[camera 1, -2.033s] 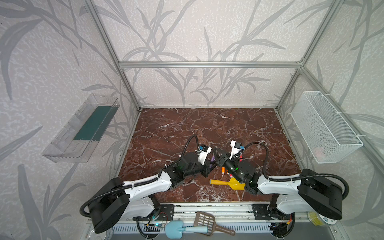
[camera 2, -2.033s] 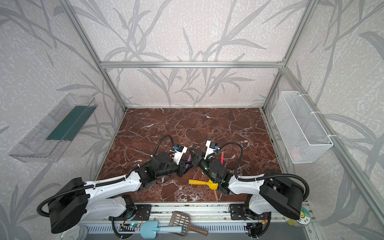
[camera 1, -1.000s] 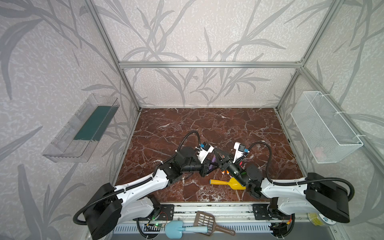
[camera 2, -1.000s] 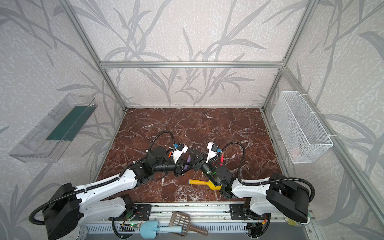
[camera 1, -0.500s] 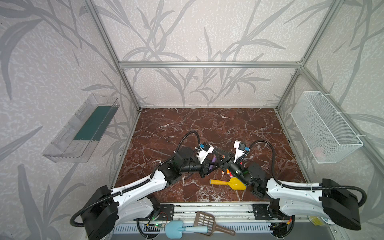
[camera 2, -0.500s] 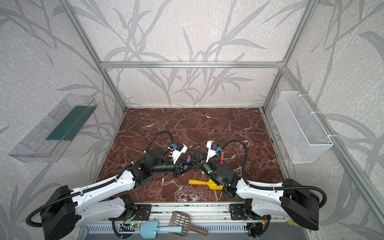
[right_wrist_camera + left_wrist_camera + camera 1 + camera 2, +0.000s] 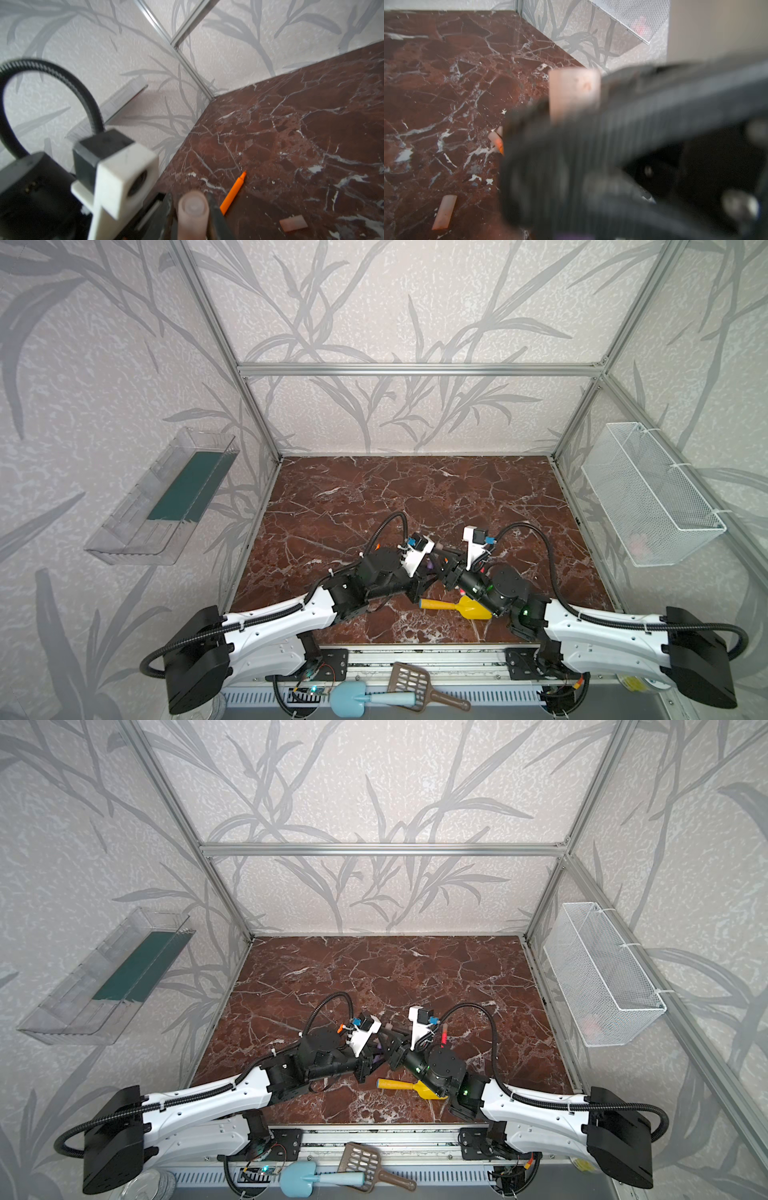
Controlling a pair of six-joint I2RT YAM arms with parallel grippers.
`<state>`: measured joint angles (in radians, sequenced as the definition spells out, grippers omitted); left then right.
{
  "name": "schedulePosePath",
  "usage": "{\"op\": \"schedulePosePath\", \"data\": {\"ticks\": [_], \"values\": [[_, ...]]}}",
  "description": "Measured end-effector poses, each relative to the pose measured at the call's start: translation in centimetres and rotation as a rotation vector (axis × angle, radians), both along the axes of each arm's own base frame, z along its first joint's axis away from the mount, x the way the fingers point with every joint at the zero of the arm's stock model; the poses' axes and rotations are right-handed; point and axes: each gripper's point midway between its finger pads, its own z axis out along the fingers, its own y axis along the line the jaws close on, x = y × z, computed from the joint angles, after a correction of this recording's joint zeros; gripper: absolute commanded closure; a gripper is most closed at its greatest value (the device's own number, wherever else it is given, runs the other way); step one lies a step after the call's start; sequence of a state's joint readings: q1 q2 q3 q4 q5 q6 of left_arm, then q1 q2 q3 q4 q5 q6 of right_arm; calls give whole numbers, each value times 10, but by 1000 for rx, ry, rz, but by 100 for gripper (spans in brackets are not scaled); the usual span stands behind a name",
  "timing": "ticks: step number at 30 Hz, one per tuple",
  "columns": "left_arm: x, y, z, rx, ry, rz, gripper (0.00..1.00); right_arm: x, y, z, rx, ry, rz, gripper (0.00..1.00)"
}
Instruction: Insert the pens into the pen caps
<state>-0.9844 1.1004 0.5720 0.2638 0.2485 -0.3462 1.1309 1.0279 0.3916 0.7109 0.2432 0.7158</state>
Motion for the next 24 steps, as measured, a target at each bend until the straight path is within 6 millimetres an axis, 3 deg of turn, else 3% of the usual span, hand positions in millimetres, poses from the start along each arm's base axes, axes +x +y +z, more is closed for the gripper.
{"op": "schedulePosePath", "data": {"ticks": [7,14,18,22,24], "values": [[1,0,-4,20,-12,9,100,-1,3,-2,5,18,15,68],[4,1,-5,17,-23,29,99,2,1,-7,-6,38,-3,87],[4,2,-8,24,-18,32,79,3,1,-11,-15,52,-9,92],[5,6,-15,32,-15,53,47,4,-3,-16,-32,65,-31,93],[6,9,-21,41,-17,70,40,5,-6,-24,-68,80,-49,93]]}}
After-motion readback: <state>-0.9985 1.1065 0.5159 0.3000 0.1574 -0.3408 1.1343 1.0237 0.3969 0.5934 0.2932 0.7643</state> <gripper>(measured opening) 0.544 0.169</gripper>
